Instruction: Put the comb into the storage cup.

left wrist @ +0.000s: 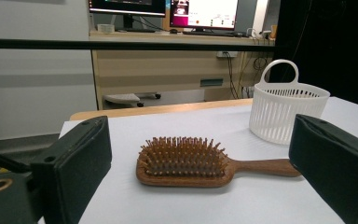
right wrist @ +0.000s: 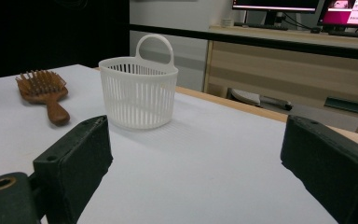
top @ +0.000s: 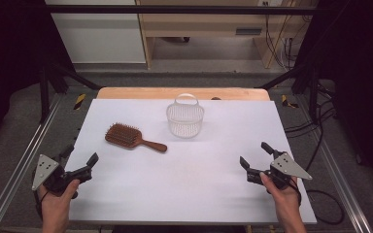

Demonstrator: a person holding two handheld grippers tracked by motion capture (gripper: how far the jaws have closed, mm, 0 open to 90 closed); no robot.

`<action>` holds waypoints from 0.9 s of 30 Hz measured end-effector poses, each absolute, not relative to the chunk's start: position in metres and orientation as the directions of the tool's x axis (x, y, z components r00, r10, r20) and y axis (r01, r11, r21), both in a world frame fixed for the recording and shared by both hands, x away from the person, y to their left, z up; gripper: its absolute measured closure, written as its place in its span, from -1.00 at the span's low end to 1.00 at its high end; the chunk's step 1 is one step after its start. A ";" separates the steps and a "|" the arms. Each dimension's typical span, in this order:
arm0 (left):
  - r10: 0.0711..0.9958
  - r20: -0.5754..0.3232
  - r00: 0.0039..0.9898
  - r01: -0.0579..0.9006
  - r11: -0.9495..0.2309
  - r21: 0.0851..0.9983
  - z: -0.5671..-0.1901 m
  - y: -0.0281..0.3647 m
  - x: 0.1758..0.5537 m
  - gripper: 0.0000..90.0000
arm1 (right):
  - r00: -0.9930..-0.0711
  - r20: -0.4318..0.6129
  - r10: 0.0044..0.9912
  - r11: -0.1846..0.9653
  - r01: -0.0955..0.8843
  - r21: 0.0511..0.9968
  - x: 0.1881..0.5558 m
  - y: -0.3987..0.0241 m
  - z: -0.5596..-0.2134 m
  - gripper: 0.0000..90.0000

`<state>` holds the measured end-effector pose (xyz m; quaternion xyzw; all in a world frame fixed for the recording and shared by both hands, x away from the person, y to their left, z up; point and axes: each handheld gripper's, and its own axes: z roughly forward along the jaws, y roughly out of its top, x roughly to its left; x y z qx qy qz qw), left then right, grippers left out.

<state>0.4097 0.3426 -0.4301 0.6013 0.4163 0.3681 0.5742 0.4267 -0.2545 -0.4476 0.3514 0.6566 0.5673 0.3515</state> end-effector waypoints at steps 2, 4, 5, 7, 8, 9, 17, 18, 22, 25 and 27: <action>0.923 -0.033 0.384 0.079 0.003 0.997 -0.430 0.342 0.410 -0.86 | -0.505 -0.062 0.861 0.108 0.061 0.992 0.427 -0.254 -0.447 -0.81; 0.923 -0.031 0.383 0.086 -0.001 0.996 -0.430 0.341 0.409 -0.84 | -0.505 -0.060 0.861 0.107 0.064 0.992 0.427 -0.254 -0.448 -0.81; 0.923 -0.028 0.383 0.089 -0.006 0.996 -0.429 0.340 0.409 -0.83 | -0.504 -0.060 0.862 0.108 0.066 0.992 0.427 -0.254 -0.448 -0.81; 0.922 -0.043 0.384 0.102 0.003 0.995 -0.429 0.339 0.409 -0.74 | -0.503 -0.060 0.862 0.109 0.068 0.992 0.427 -0.254 -0.448 -0.81; 0.922 -0.047 0.385 0.111 0.004 0.994 -0.428 0.338 0.409 -0.68 | -0.501 -0.057 0.863 0.106 0.069 0.992 0.427 -0.255 -0.448 -0.81; 0.923 -0.042 0.382 0.121 -0.005 0.993 -0.429 0.337 0.409 -0.59 | -0.501 -0.055 0.864 0.104 0.071 0.992 0.427 -0.255 -0.448 -0.80; 0.920 -0.037 0.391 0.242 -0.064 0.968 -0.428 0.326 0.427 0.56 | -0.495 -0.052 0.867 0.104 0.077 0.992 0.427 -0.255 -0.449 -0.79; 0.917 -0.028 0.398 0.258 -0.083 0.963 -0.428 0.325 0.431 0.64 | -0.495 -0.051 0.867 0.103 0.077 0.992 0.428 -0.255 -0.449 -0.79; 0.909 -0.026 0.417 0.297 -0.110 0.949 -0.429 0.321 0.449 0.87 | -0.494 -0.052 0.868 0.105 0.079 0.991 0.428 -0.255 -0.449 -0.79; 0.905 -0.035 0.423 0.314 -0.110 0.943 -0.431 0.319 0.461 0.99 | -0.493 -0.052 0.869 0.106 0.082 0.991 0.428 -0.255 -0.450 -0.79; 0.904 -0.040 0.425 0.323 -0.110 0.940 -0.433 0.319 0.469 1.00 | -0.492 -0.053 0.869 0.108 0.083 0.991 0.428 -0.255 -0.450 -0.79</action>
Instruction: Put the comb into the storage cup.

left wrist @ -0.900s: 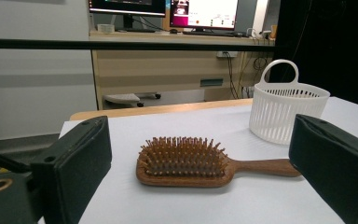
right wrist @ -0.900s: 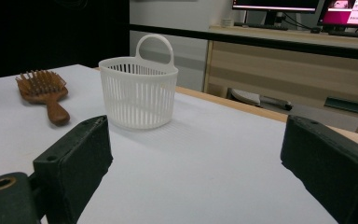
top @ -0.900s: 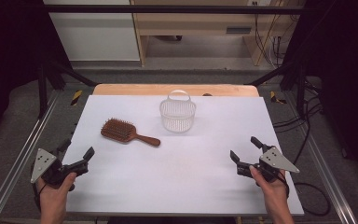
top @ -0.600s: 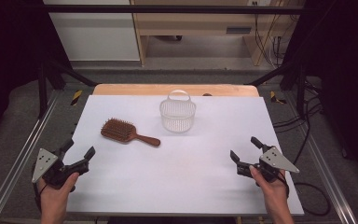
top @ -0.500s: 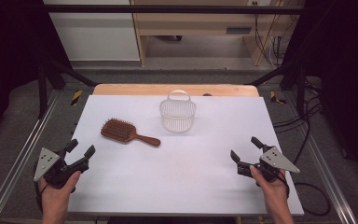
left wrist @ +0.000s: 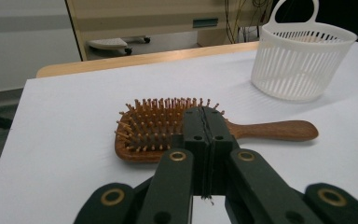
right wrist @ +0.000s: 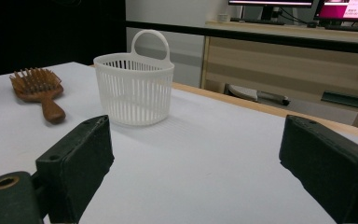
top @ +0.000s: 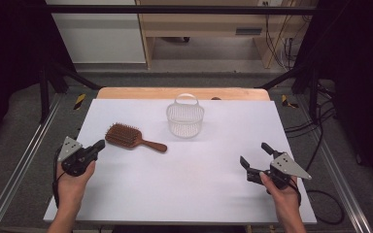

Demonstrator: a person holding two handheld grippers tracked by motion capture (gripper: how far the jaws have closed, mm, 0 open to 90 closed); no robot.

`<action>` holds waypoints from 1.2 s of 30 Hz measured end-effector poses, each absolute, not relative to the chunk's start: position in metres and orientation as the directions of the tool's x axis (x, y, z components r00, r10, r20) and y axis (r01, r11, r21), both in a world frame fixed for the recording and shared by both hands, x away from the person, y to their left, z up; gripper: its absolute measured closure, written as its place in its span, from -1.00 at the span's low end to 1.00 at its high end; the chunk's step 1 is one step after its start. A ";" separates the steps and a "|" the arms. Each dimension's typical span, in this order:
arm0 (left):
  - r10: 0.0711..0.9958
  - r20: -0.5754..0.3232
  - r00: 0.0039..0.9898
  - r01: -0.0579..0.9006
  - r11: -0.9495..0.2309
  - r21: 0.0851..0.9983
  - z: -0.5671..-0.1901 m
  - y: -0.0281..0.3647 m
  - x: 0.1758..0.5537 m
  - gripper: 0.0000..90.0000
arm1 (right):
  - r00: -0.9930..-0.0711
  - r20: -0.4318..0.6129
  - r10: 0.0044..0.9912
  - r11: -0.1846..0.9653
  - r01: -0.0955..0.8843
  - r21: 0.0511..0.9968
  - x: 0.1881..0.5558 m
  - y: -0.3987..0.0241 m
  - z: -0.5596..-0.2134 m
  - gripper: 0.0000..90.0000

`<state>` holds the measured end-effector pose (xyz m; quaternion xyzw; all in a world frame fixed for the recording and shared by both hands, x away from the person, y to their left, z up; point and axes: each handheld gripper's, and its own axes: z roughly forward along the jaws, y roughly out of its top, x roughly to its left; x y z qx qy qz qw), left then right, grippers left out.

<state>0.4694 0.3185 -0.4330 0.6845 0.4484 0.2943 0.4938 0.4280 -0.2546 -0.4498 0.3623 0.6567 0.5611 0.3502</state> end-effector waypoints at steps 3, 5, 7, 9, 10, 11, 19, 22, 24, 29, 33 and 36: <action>0.905 -0.038 0.425 0.337 -0.119 0.934 -0.435 0.316 0.480 1.00 | -0.494 -0.053 0.868 0.107 0.083 0.991 0.428 -0.254 -0.450 -0.79; 0.906 -0.036 0.421 0.344 -0.123 0.931 -0.435 0.314 0.487 1.00 | -0.495 -0.055 0.867 0.111 0.083 0.990 0.428 -0.254 -0.450 -0.79; 0.907 -0.033 0.419 0.354 -0.130 0.926 -0.435 0.312 0.494 1.00 | -0.495 -0.056 0.867 0.112 0.083 0.990 0.428 -0.253 -0.450 -0.79; 0.907 -0.035 0.420 0.366 -0.134 0.921 -0.435 0.310 0.500 1.00 | -0.497 -0.057 0.866 0.113 0.082 0.990 0.428 -0.253 -0.450 -0.79; 0.908 -0.026 0.419 0.371 -0.145 0.917 -0.435 0.308 0.503 1.00 | -0.498 -0.059 0.865 0.114 0.082 0.990 0.428 -0.253 -0.450 -0.79; 0.908 -0.016 0.418 0.374 -0.156 0.914 -0.435 0.307 0.507 1.00 | -0.499 -0.059 0.865 0.115 0.082 0.990 0.428 -0.253 -0.450 -0.79; 0.914 0.007 0.406 0.408 -0.188 0.894 -0.437 0.303 0.534 1.00 | -0.498 -0.056 0.865 0.113 0.085 0.990 0.428 -0.253 -0.450 -0.78; 0.916 0.018 0.402 0.423 -0.203 0.883 -0.442 0.302 0.545 1.00 | -0.500 -0.055 0.864 0.112 0.084 0.990 0.428 -0.253 -0.450 -0.78; 0.918 0.019 0.396 0.433 -0.205 0.878 -0.445 0.302 0.551 1.00 | -0.500 -0.055 0.864 0.112 0.084 0.990 0.428 -0.253 -0.450 -0.78; 0.924 0.025 0.382 0.457 -0.212 0.864 -0.453 0.301 0.561 1.00 | -0.502 -0.055 0.863 0.113 0.085 0.990 0.428 -0.254 -0.450 -0.77; 0.927 0.031 0.373 0.460 -0.214 0.862 -0.457 0.301 0.564 1.00 | -0.501 -0.053 0.864 0.111 0.087 0.990 0.428 -0.254 -0.450 -0.77; 0.925 0.042 0.377 0.458 -0.226 0.860 -0.458 0.299 0.565 1.00 | -0.501 -0.052 0.864 0.111 0.088 0.990 0.428 -0.254 -0.450 -0.77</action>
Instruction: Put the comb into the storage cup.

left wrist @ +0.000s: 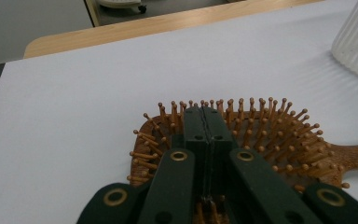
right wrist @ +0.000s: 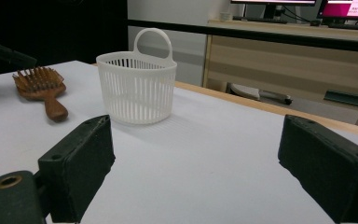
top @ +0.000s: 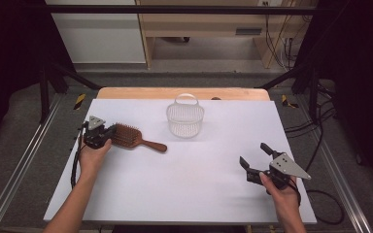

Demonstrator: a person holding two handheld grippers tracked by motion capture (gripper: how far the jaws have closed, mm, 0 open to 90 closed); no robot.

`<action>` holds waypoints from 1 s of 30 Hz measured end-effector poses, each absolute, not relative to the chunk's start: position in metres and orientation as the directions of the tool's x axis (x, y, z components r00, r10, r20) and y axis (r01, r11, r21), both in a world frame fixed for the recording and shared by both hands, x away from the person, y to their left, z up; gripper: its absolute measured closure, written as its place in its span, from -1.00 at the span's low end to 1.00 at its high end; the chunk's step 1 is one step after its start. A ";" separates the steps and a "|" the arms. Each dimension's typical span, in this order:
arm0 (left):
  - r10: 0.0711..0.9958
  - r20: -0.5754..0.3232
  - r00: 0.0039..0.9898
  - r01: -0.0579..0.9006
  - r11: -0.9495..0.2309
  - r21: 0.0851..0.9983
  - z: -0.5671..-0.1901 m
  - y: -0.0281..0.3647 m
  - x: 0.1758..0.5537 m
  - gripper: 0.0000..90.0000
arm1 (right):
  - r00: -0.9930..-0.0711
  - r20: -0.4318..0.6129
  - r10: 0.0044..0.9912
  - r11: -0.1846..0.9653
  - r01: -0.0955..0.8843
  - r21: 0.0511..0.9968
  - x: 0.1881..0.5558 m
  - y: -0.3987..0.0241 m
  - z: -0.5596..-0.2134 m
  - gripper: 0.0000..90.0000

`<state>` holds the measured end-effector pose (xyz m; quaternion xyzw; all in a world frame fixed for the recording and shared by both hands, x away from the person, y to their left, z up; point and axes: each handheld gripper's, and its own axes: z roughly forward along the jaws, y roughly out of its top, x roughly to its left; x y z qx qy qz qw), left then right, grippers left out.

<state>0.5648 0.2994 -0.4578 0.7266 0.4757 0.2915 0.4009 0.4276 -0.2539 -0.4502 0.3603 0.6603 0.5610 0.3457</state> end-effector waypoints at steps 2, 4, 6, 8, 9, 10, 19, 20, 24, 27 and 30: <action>0.920 0.057 0.388 0.458 -0.246 0.855 -0.458 0.296 0.566 1.00 | -0.502 -0.050 0.863 0.111 0.091 0.990 0.428 -0.254 -0.450 -0.77; 0.914 0.073 0.400 0.459 -0.269 0.847 -0.458 0.293 0.566 1.00 | -0.503 -0.050 0.863 0.111 0.093 0.989 0.428 -0.253 -0.451 -0.77; 0.910 0.079 0.407 0.462 -0.280 0.841 -0.459 0.291 0.567 1.00 | -0.504 -0.048 0.862 0.110 0.094 0.990 0.428 -0.253 -0.451 -0.77; 0.909 0.079 0.410 0.463 -0.282 0.840 -0.460 0.290 0.566 1.00 | -0.504 -0.046 0.862 0.109 0.095 0.989 0.428 -0.254 -0.451 -0.77; 0.907 0.083 0.412 0.461 -0.287 0.840 -0.460 0.290 0.566 1.00 | -0.505 -0.045 0.862 0.108 0.097 0.989 0.428 -0.254 -0.451 -0.77; 0.906 0.082 0.414 0.462 -0.287 0.840 -0.460 0.290 0.566 1.00 | -0.505 -0.044 0.862 0.107 0.097 0.989 0.428 -0.254 -0.451 -0.77; 0.900 0.097 0.425 0.452 -0.304 0.839 -0.461 0.288 0.563 1.00 | -0.508 -0.041 0.860 0.106 0.099 0.989 0.428 -0.253 -0.451 -0.77; 0.898 0.093 0.430 0.450 -0.302 0.840 -0.461 0.288 0.562 1.00 | -0.508 -0.041 0.860 0.106 0.099 0.989 0.428 -0.253 -0.451 -0.77; 0.884 0.097 0.458 0.441 -0.320 0.838 -0.461 0.280 0.560 1.00 | -0.509 -0.038 0.860 0.103 0.101 0.989 0.428 -0.253 -0.451 -0.77; 0.874 0.115 0.473 0.429 -0.342 0.836 -0.461 0.271 0.558 1.00 | -0.508 -0.037 0.860 0.103 0.102 0.989 0.428 -0.253 -0.451 -0.77; 0.867 0.110 0.486 0.424 -0.344 0.838 -0.462 0.265 0.556 1.00 | -0.508 -0.037 0.861 0.101 0.101 0.990 0.428 -0.254 -0.451 -0.77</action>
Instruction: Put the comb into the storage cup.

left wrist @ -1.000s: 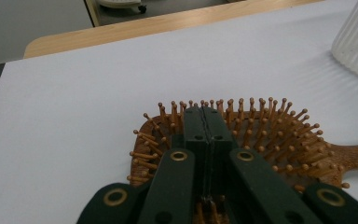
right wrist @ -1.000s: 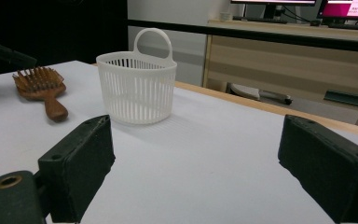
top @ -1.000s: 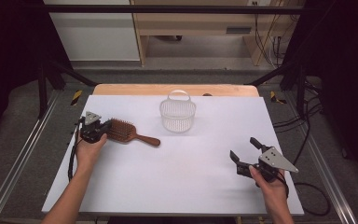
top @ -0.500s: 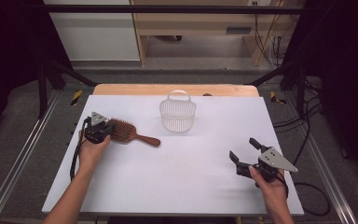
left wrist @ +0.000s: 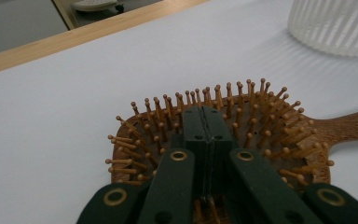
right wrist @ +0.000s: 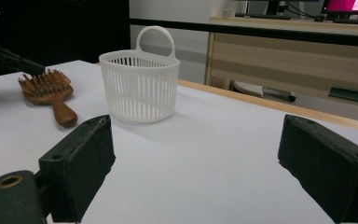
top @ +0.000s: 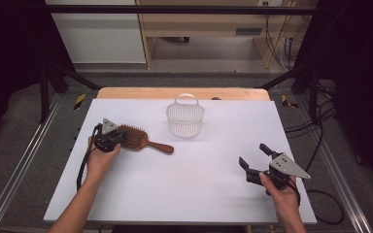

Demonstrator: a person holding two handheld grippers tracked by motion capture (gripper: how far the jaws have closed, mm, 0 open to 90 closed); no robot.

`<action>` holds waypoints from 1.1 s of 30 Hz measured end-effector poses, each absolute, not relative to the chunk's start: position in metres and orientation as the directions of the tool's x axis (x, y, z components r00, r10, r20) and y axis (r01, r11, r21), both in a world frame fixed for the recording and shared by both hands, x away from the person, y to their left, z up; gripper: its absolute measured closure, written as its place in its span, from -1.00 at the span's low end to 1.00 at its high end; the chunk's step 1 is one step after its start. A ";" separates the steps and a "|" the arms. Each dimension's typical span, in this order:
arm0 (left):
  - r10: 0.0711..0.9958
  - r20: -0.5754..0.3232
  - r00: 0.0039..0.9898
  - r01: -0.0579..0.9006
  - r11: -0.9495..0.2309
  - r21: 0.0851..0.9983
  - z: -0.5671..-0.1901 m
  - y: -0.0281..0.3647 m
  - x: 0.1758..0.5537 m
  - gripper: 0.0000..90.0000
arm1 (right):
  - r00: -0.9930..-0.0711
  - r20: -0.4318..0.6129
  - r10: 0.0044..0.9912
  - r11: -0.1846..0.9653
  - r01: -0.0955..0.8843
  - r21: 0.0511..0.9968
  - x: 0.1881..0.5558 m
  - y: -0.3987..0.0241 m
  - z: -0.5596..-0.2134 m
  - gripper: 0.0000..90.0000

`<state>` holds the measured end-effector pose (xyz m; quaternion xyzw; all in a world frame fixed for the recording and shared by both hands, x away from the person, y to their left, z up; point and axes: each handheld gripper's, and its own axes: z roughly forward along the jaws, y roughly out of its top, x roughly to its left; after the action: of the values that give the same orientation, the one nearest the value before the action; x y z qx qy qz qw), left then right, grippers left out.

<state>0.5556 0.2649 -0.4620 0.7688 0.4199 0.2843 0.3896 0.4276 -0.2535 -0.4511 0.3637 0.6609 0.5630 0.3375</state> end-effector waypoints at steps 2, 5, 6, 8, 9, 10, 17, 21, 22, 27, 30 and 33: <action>0.861 0.107 0.497 0.420 -0.347 0.838 -0.462 0.260 0.554 1.00 | -0.508 -0.036 0.861 0.101 0.102 0.990 0.428 -0.254 -0.451 -0.77; 0.849 0.109 0.517 0.413 -0.359 0.837 -0.462 0.252 0.550 1.00 | -0.508 -0.033 0.861 0.099 0.104 0.990 0.428 -0.254 -0.451 -0.77; 0.845 0.110 0.524 0.410 -0.363 0.836 -0.462 0.248 0.550 1.00 | -0.508 -0.032 0.861 0.098 0.104 0.990 0.428 -0.254 -0.451 -0.77; 0.837 0.107 0.536 0.406 -0.367 0.837 -0.462 0.241 0.548 1.00 | -0.508 -0.030 0.861 0.096 0.105 0.990 0.428 -0.254 -0.451 -0.77; 0.832 0.106 0.544 0.403 -0.370 0.837 -0.462 0.238 0.547 1.00 | -0.508 -0.030 0.861 0.096 0.104 0.990 0.428 -0.254 -0.451 -0.77; 0.828 0.108 0.551 0.400 -0.375 0.836 -0.462 0.234 0.546 1.00 | -0.508 -0.029 0.861 0.096 0.105 0.990 0.427 -0.254 -0.451 -0.77; 0.797 0.108 0.594 0.381 -0.397 0.835 -0.462 0.208 0.542 1.00 | -0.510 -0.026 0.860 0.091 0.102 0.991 0.427 -0.254 -0.450 -0.77; 0.776 0.112 0.620 0.368 -0.413 0.833 -0.462 0.193 0.539 1.00 | -0.510 -0.026 0.860 0.089 0.100 0.991 0.426 -0.254 -0.450 -0.77; 0.771 0.112 0.627 0.365 -0.418 0.832 -0.462 0.190 0.538 1.00 | -0.510 -0.026 0.860 0.089 0.100 0.991 0.426 -0.255 -0.450 -0.77; 0.741 0.111 0.662 0.347 -0.434 0.831 -0.462 0.169 0.534 1.00 | -0.513 -0.027 0.858 0.092 0.102 0.991 0.426 -0.254 -0.450 -0.77; 0.721 0.112 0.684 0.335 -0.447 0.830 -0.462 0.156 0.530 1.00 | -0.515 -0.029 0.857 0.095 0.103 0.990 0.426 -0.253 -0.449 -0.77; 0.703 0.111 0.703 0.324 -0.455 0.830 -0.462 0.143 0.525 1.00 | -0.517 -0.030 0.855 0.097 0.104 0.990 0.425 -0.252 -0.449 -0.77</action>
<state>0.5250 0.1434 -0.4616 0.8223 0.3120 0.2263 0.4186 0.4253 -0.2522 -0.4491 0.3624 0.6622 0.5657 0.3319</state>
